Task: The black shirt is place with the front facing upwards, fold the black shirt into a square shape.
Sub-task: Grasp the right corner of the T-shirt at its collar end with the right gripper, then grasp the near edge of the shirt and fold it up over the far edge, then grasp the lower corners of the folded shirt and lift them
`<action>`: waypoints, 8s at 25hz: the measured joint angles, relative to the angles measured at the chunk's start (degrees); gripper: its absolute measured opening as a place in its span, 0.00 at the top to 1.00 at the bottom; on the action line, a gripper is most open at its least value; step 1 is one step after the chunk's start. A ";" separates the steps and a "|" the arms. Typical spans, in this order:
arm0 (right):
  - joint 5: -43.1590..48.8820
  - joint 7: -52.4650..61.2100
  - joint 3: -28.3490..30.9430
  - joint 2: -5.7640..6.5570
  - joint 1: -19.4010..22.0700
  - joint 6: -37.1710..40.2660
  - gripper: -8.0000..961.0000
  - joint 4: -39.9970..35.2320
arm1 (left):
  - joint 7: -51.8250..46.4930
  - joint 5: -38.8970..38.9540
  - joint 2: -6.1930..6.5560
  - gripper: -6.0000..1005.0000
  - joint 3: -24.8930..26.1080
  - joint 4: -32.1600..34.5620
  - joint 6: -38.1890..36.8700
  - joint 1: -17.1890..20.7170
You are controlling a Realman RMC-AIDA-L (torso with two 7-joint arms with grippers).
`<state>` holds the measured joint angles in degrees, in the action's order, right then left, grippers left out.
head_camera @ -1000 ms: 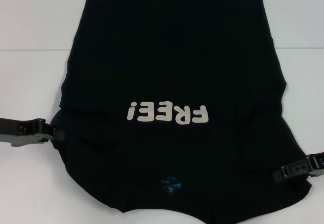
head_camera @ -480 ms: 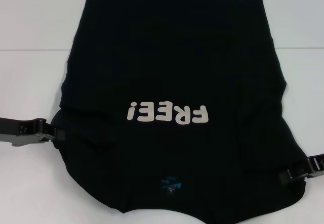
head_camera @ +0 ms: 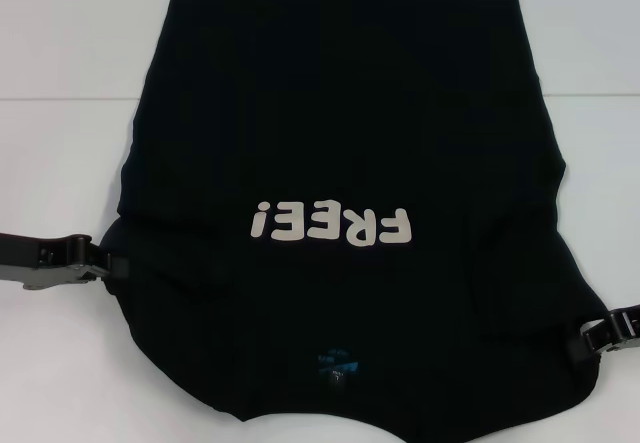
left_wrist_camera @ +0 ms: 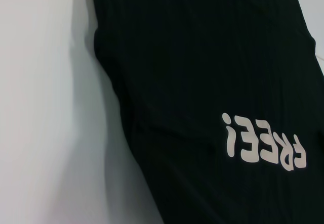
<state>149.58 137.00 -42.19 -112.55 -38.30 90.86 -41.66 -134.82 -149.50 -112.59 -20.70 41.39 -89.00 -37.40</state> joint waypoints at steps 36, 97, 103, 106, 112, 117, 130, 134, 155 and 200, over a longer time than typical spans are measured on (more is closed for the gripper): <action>1.48 -14.08 -2.52 0.54 3.02 21.60 0.97 0.51 | 7.58 -10.15 -1.13 0.89 -4.55 0.14 -29.21 3.77; -47.63 -51.82 26.63 -7.08 2.47 -32.74 0.97 23.07 | 31.27 41.72 -7.79 0.88 13.92 -19.13 29.02 -0.78; -47.80 -52.20 26.46 -7.13 1.36 -33.19 0.97 23.05 | 32.65 43.22 -8.25 0.88 14.11 -19.51 29.88 -0.88; -47.81 -53.05 26.33 -7.10 0.81 -34.25 0.97 22.93 | 33.14 44.07 -8.48 0.88 13.93 -19.72 30.12 -0.47; -47.74 -54.97 24.13 -7.26 0.01 -40.90 0.97 24.28 | 35.46 44.12 -8.93 0.87 14.08 -21.68 32.50 -0.24; -47.77 -55.64 23.73 -7.33 -0.17 -44.18 0.96 25.10 | 37.26 44.13 -9.66 0.87 14.04 -22.48 34.37 -0.44; -47.74 -58.32 23.49 -7.33 -0.09 -45.74 0.87 26.09 | 41.16 47.69 -11.37 0.87 14.29 -24.67 37.93 -0.35; -47.78 -57.88 22.70 -7.18 0.44 -44.80 0.65 26.11 | 42.30 49.20 -11.38 0.81 14.27 -25.92 38.01 0.13; -44.72 -58.11 14.79 -4.16 10.05 -17.57 0.23 24.54 | 24.94 29.77 -7.21 0.10 8.03 -8.39 18.93 7.79; -35.06 -67.47 6.76 -6.45 9.83 -9.20 0.23 22.42 | 17.79 9.86 -5.34 0.25 -0.50 -3.09 18.99 4.75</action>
<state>114.52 69.53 -35.43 -119.00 -28.47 81.66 -19.24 -117.04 -139.64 -117.93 -21.20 38.30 -70.01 -32.65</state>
